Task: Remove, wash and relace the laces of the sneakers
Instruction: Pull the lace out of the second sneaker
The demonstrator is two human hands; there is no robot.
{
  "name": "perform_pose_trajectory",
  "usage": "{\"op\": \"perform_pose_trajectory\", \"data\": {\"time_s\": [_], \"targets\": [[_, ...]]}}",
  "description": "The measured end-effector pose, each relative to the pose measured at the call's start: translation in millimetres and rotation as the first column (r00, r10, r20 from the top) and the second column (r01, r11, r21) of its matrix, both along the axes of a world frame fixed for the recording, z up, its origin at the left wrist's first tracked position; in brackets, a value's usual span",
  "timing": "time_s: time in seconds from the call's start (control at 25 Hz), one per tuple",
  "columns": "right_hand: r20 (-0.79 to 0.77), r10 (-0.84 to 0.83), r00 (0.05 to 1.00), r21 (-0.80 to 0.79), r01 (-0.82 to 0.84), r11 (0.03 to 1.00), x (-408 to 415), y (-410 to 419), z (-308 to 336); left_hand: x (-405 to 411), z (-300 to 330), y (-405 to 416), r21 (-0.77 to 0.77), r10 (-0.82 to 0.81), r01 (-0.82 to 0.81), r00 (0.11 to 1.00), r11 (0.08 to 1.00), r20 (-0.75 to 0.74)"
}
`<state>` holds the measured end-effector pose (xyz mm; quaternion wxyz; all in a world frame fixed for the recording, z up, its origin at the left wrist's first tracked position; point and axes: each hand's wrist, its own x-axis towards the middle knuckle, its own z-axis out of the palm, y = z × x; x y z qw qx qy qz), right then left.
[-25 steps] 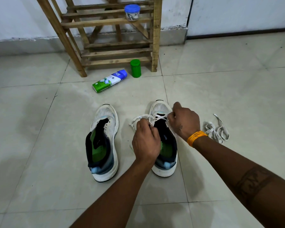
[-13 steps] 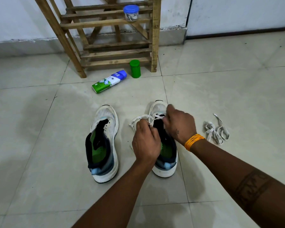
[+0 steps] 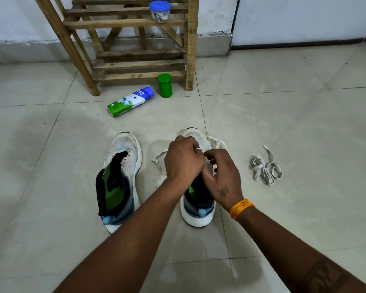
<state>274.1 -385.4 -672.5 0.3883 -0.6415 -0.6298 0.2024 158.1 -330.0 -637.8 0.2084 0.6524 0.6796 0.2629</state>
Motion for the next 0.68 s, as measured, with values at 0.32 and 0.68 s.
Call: {"op": "perform_pose_trajectory", "data": {"time_s": [0.32,0.68], "targets": [[-0.148,-0.099,0.984,-0.027,0.096,0.995,-5.5,1.8,-9.0,5.7,14.3,31.6,-0.293,-0.381,0.287,0.856,0.912,-0.349],[-0.188,-0.276,0.943,0.004,0.281,0.96,-0.6,2.4,-9.3,-14.8,-11.7,34.2,-0.263,0.5,-0.425,0.757,0.866,0.421]]}}
